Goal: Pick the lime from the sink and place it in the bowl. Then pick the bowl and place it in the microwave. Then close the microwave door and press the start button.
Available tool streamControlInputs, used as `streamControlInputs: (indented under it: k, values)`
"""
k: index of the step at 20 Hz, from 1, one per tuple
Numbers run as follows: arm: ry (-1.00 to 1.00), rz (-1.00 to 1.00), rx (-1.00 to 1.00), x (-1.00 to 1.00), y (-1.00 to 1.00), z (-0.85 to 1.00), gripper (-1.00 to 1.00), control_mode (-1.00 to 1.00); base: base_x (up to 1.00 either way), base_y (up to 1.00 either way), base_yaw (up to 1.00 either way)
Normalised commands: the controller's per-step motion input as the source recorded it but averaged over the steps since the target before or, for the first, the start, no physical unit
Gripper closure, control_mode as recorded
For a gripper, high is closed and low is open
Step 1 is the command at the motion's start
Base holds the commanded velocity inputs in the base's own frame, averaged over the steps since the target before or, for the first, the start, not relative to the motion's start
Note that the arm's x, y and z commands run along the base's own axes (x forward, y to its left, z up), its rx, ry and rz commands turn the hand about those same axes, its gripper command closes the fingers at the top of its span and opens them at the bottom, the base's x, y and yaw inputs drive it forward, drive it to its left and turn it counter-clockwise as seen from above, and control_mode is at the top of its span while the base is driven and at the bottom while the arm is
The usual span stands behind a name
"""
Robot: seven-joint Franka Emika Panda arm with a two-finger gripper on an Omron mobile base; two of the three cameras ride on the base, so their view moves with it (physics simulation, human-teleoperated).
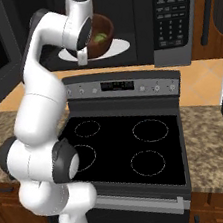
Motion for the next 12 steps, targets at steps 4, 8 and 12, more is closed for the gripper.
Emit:
streamControlInputs:
  k: [4,8,12]
  values:
    - [0.00,0.07,-0.02,0.53,0.09,-0.21,1.00,-1.00,0.00,0.00,0.00]
    - [0.00,0.08,-0.01,0.47,0.16,-0.32,1.00,-1.00,0.00,0.00,0.00]
    - [-0.03,0.06,-0.01,0.25,0.22,-0.29,-1.00,-1.00,0.00,0.00,0.00]
